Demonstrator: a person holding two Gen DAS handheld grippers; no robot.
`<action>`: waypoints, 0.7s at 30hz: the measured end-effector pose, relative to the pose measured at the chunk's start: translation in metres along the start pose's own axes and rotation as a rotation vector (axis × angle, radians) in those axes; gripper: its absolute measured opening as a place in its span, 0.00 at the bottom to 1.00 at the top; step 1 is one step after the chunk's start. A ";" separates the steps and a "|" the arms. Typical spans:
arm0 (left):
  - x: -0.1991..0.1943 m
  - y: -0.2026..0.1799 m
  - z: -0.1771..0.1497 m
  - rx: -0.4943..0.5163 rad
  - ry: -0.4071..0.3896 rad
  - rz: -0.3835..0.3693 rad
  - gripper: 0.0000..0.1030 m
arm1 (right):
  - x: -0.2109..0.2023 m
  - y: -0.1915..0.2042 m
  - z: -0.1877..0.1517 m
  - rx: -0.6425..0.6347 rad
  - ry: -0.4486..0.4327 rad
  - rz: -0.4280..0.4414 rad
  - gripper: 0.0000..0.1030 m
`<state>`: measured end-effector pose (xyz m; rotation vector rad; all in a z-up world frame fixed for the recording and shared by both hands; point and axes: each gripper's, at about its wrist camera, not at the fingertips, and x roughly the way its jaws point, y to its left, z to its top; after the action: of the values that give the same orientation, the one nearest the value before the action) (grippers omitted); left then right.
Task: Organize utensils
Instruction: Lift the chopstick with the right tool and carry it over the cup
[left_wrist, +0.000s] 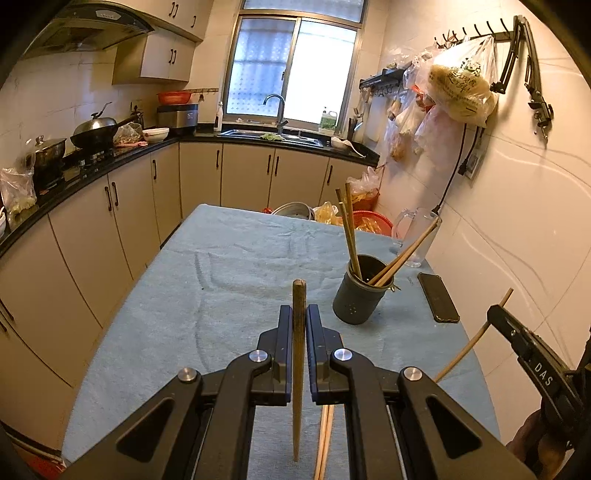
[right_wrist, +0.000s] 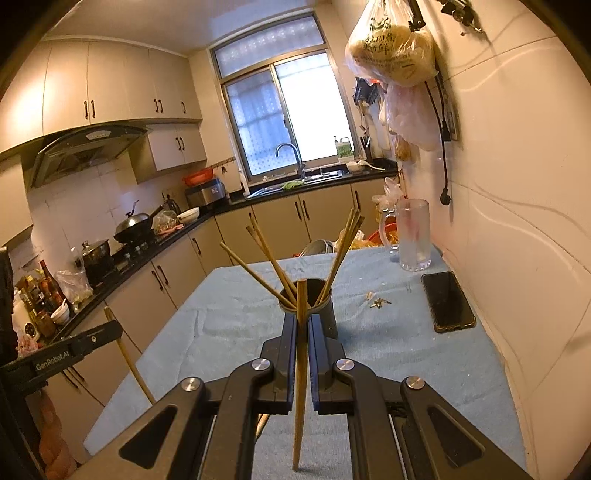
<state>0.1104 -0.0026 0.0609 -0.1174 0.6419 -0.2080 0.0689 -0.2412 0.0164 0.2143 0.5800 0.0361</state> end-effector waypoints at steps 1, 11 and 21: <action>-0.001 0.000 0.000 -0.001 -0.001 -0.004 0.07 | -0.001 0.000 0.001 0.001 -0.002 0.004 0.07; -0.015 0.009 0.003 -0.027 -0.040 -0.013 0.07 | -0.008 0.002 0.011 0.006 -0.036 0.009 0.07; -0.020 0.012 0.019 -0.035 -0.057 -0.024 0.07 | -0.010 0.001 0.026 0.019 -0.068 0.019 0.07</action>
<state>0.1083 0.0148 0.0850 -0.1643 0.5876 -0.2154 0.0746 -0.2458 0.0430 0.2383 0.5107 0.0412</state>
